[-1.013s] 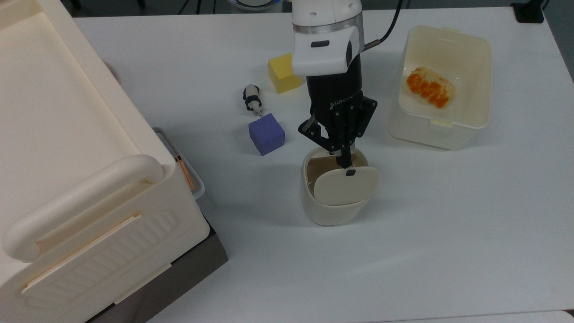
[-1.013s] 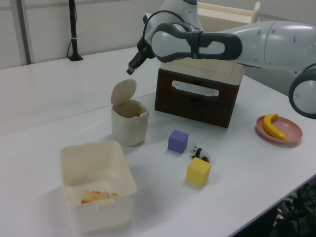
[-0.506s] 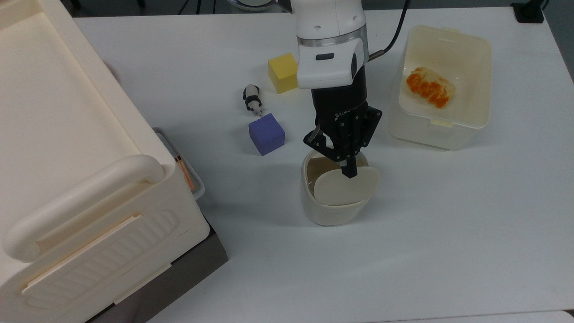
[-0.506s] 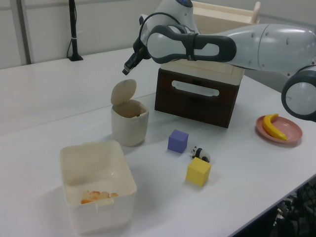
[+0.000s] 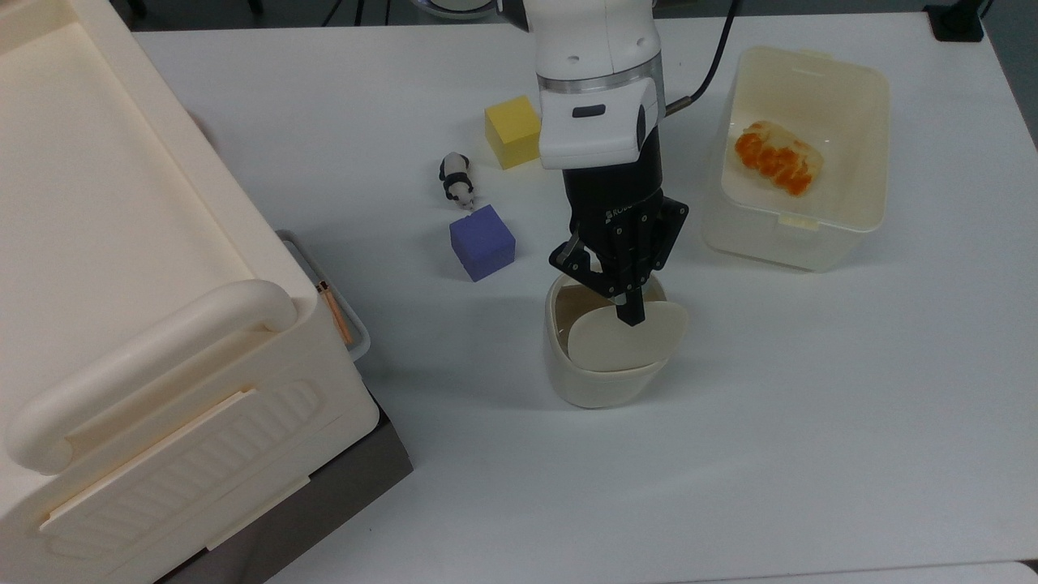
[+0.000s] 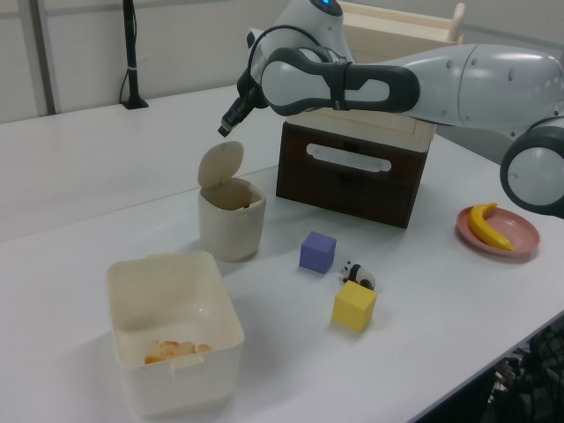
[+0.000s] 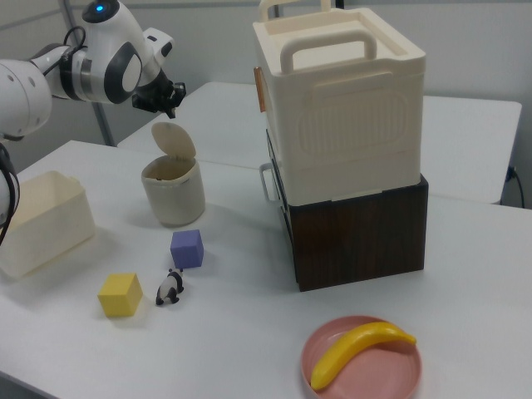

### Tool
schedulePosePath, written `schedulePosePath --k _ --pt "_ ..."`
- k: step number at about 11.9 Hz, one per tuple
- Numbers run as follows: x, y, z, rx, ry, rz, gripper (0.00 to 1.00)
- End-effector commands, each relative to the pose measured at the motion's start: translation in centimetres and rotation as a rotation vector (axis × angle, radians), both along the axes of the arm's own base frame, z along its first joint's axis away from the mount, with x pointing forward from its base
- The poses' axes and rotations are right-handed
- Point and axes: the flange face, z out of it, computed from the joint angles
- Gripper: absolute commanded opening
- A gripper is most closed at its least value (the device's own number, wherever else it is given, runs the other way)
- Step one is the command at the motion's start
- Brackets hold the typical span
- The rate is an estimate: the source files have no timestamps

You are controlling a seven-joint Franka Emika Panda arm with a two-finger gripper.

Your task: Close the trash can

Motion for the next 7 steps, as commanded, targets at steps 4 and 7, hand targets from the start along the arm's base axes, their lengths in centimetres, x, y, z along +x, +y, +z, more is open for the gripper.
schedulePosePath --k 4,7 --pt "0.06 0.58 -0.26 0.019 0.001 0.016 0.00" --pt "-0.16 1.16 -0.94 0.013 0.015 0.026 0.00"
